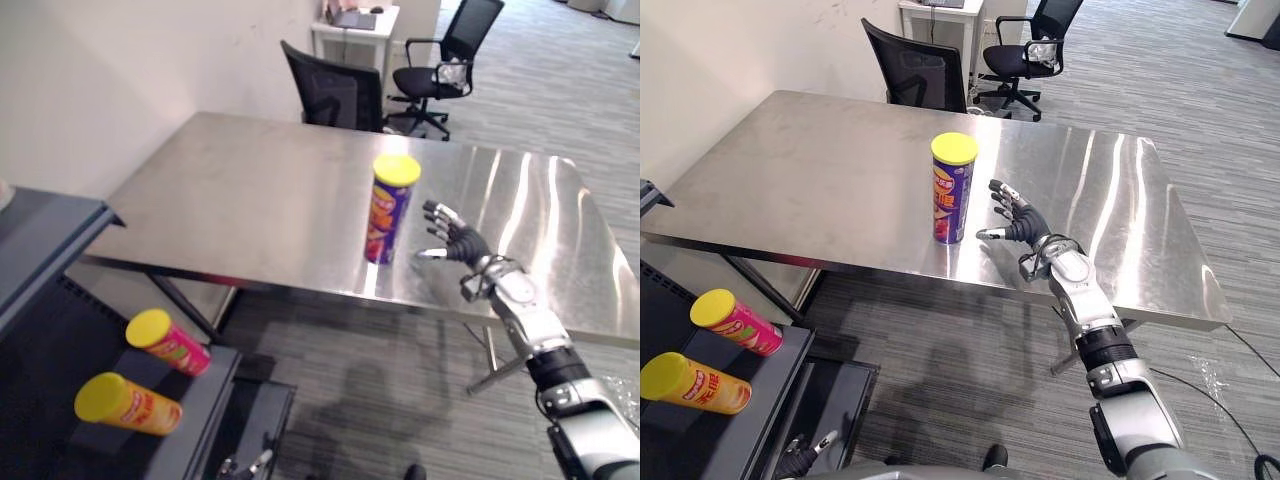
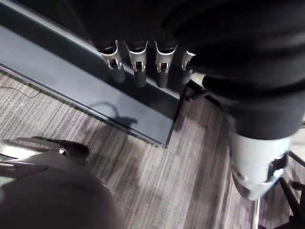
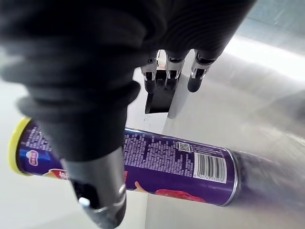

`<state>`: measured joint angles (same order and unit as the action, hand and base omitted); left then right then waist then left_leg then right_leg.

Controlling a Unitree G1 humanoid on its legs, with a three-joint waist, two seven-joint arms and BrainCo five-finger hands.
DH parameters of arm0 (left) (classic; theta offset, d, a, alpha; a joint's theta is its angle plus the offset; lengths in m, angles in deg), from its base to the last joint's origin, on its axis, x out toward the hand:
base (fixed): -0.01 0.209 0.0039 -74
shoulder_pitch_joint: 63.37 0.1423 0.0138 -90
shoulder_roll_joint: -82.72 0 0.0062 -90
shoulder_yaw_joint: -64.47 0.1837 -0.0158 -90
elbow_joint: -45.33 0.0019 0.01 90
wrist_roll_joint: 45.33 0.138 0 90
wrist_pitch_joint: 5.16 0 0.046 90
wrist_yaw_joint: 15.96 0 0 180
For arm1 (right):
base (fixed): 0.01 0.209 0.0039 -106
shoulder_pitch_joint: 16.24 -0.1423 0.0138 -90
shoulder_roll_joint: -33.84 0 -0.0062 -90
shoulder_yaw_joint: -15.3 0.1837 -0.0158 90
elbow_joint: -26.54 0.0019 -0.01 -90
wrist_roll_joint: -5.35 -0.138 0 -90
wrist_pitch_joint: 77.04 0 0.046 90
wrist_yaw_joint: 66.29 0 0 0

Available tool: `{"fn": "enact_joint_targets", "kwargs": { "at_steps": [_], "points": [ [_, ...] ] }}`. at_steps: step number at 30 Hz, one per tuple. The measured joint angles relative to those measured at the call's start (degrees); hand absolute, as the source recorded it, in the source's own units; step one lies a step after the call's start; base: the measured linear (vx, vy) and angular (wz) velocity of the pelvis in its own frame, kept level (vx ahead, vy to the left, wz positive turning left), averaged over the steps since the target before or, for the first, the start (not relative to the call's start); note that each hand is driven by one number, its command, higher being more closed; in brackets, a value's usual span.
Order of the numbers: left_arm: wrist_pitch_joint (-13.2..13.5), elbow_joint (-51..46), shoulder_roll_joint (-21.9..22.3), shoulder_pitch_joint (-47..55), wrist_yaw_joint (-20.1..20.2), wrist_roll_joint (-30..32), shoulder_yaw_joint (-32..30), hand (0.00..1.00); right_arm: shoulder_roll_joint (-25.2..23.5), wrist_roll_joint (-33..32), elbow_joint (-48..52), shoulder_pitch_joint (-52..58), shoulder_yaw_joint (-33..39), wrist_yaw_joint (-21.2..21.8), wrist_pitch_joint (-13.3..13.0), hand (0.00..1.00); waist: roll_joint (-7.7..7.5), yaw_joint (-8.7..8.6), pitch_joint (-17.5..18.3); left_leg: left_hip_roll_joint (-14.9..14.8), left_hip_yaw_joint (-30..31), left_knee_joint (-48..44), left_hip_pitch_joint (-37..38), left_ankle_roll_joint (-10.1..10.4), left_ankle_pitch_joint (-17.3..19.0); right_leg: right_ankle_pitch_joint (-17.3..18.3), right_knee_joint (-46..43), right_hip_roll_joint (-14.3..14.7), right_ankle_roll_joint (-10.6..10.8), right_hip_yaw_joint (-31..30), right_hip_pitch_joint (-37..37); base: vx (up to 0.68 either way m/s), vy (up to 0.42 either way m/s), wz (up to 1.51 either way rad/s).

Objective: Put the gum and the chips on the shelf.

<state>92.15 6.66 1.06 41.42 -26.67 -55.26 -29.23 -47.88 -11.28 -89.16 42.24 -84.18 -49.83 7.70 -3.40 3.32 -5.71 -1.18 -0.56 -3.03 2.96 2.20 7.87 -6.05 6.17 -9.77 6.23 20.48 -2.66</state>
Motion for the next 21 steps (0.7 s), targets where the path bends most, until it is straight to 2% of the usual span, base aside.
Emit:
{"fn": "enact_joint_targets", "kwargs": {
  "at_steps": [4,8,21],
  "points": [
    [-0.06,-0.49,-0.01,0.04,0.01,-0.02,0.0,0.0,0.01,0.34,-2.71,-2.28,-0.04,-0.42,0.01,0.0,-0.07,0.21,-1.21,0.42,1.27,0.21,-0.02,-0.12,-0.47,-0.04,0.0,-0.41,0.06,1.18,-0.63,-0.03,0.01,0.15],
    [-0.22,-1.38,0.06,0.06,0.18,-0.01,0.02,0.0,0.0,0.37,-5.67,-4.53,-0.57,-0.85,-0.03,0.0,-0.11,1.61,-1.39,0.51,1.73,1.02,0.09,-0.18,-1.07,-0.04,0.0,-0.47,0.06,1.58,-0.59,-0.02,0.001,0.07],
    [-0.34,-1.64,0.22,0.76,0.39,-0.01,0.08,0.0,0.0,0.26,-9.41,-10.22,-1.84,-3.11,-0.23,0.0,-0.24,2.23,-2.46,0.75,4.37,0.98,-0.78,-0.05,-1.98,-0.04,-0.01,-0.63,0.05,4.13,-1.19,-0.03,-0.003,0.1]
  ]
}}
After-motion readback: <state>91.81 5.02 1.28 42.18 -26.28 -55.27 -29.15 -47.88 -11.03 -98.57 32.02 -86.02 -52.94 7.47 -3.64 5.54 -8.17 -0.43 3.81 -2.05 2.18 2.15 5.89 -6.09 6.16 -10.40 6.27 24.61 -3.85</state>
